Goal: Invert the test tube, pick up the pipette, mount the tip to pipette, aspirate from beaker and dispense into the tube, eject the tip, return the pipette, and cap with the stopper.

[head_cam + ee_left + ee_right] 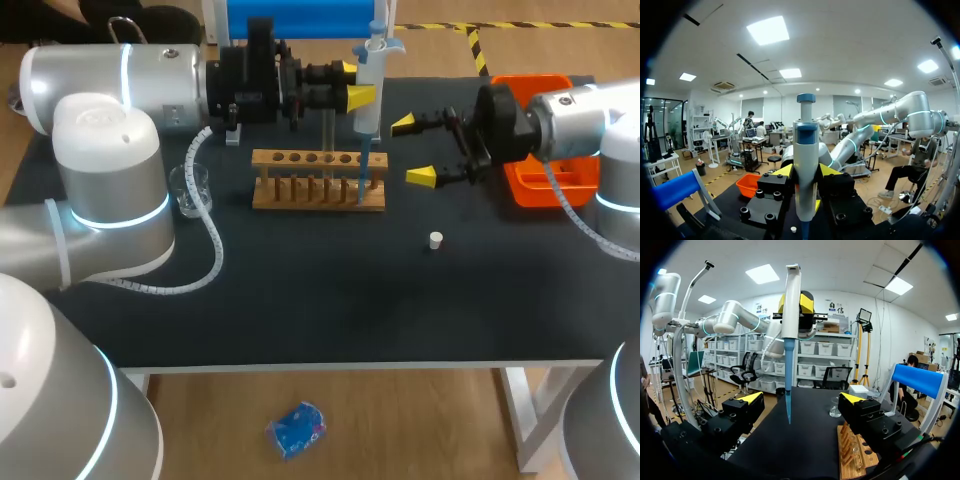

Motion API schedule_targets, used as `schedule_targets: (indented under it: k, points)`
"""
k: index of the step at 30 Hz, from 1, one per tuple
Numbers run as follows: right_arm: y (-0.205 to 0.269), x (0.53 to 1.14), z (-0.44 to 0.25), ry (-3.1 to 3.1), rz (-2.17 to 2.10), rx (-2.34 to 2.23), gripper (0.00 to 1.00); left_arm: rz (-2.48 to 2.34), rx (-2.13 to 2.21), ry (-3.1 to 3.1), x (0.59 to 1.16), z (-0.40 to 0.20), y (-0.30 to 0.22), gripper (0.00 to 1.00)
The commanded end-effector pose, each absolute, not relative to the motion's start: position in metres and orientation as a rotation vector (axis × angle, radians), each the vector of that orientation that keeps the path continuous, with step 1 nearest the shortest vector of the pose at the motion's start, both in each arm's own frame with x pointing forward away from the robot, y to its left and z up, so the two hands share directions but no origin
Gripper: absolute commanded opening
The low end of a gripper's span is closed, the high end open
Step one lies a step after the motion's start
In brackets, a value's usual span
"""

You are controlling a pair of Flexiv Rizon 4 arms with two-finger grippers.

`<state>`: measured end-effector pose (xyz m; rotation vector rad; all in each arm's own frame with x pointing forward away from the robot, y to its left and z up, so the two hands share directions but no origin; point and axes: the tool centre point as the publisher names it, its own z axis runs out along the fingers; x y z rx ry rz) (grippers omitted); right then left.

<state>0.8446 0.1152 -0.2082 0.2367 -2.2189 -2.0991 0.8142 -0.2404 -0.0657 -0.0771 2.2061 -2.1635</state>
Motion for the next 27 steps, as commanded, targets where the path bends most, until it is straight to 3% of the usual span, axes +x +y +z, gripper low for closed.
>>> schedule_targets:
  k: [1, 27]
  points:
    - [0.114, 0.844, -0.207, -2.222, -2.098, 0.236, 1.0, -2.167, -0.079, 2.198, 0.814, -0.066, -0.241, 0.0]
    - [0.144, 0.828, -0.174, -2.235, -2.146, 0.212, 1.0, -2.185, -0.122, 2.193, 0.824, -0.104, -0.235, 0.0]
